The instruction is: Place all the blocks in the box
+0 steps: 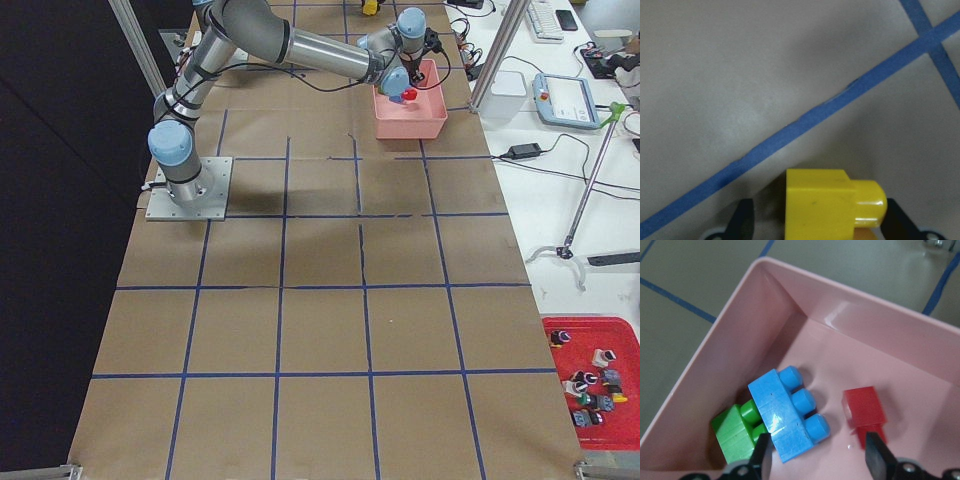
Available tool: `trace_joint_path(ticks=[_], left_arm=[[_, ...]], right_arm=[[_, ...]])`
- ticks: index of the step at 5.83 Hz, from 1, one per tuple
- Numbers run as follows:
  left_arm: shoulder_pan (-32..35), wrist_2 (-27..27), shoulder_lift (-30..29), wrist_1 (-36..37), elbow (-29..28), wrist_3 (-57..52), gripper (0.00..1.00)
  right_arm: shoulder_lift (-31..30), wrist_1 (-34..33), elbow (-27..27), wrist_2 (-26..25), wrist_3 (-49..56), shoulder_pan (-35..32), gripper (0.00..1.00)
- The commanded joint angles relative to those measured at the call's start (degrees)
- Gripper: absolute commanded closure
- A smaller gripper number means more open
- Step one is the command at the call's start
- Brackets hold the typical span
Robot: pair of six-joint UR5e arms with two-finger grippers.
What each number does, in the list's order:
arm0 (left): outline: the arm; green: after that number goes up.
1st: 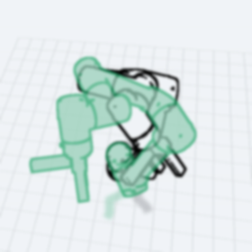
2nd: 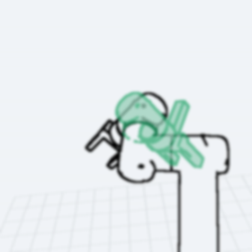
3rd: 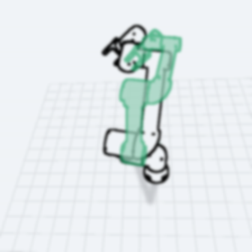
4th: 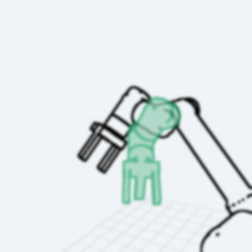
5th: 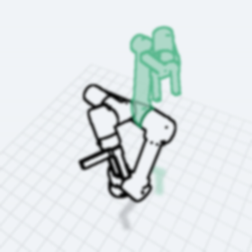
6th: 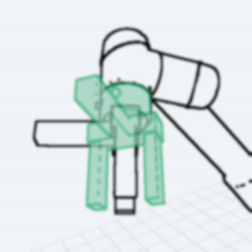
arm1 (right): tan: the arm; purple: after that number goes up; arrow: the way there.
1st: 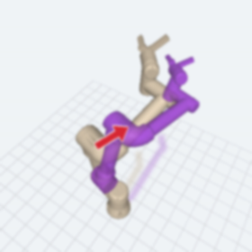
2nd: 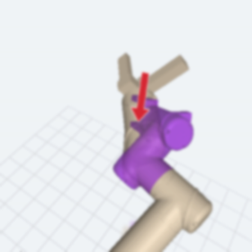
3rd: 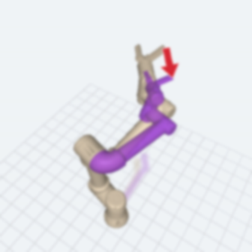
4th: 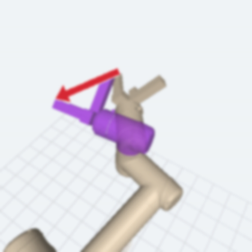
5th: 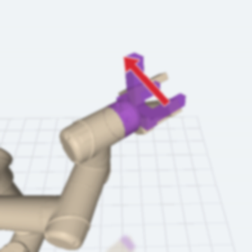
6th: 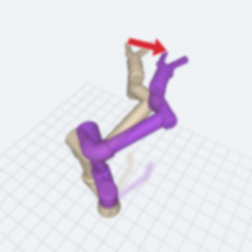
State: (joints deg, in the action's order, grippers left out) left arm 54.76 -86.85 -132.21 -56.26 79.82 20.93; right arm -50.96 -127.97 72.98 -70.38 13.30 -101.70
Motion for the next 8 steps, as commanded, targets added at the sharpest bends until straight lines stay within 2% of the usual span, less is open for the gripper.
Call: trace_joint_path(ticks=[1,2,3,4,5,6,7,8], left_arm=[[0.00,0.19,0.11,-0.77,-0.63,-0.01,0.43],[0.00,1.15,0.20,-0.95,-0.90,-0.01,0.53],[-0.09,1.94,0.29,-1.91,-1.25,-0.18,0.64],[0.00,2.03,1.25,-4.36,-2.12,-0.45,0.69],[0.70,2.30,3.95,-11.08,-5.35,-2.28,0.73],[1.22,2.30,8.24,-24.64,-10.34,-3.77,0.76],[4.71,1.78,11.77,-32.52,-14.48,-9.18,0.78],[9.27,2.12,13.37,-36.95,-16.00,-11.50,0.79]], right_arm=[[-4.29,14.96,-2.83,-11.71,-0.46,-0.26,0.00],[-6.67,21.30,-2.67,-14.93,-1.43,0.53,0.00],[-9.83,27.62,-2.67,-15.40,-5.61,0.71,0.00],[-12.90,32.73,-2.50,-15.58,-6.26,0.62,0.00],[-14.33,34.53,-2.23,-15.66,-6.88,0.62,0.00],[-15.82,38.29,-2.06,-15.75,-10.45,0.88,0.00],[-17.92,41.46,-1.97,-16.71,-14.14,1.93,0.00],[-21.34,45.75,-1.18,-16.72,-16.62,4.03,0.00]])
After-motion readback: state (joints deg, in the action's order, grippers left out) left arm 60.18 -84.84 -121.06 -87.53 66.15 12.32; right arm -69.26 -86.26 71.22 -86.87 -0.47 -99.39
